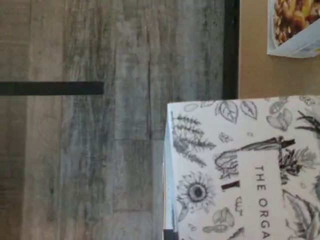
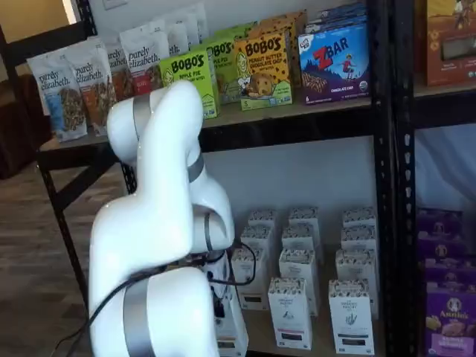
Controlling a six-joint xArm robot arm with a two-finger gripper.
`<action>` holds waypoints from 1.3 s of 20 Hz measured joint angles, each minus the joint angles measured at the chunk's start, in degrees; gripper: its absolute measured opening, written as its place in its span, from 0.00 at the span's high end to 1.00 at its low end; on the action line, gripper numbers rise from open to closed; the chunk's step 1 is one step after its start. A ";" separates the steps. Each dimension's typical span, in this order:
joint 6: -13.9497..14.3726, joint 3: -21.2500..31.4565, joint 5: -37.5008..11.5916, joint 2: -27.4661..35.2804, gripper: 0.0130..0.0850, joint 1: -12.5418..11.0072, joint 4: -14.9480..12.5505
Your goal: Pick up the white box with a yellow strip in the middle, on the bottom shelf, the fourth box from the left
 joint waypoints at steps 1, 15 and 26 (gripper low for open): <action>-0.01 0.85 -0.07 -0.70 0.50 0.04 0.05; 2.46 10.19 1.67 -11.78 0.50 0.49 -1.98; 5.35 16.34 6.48 -22.49 0.50 -0.14 -5.55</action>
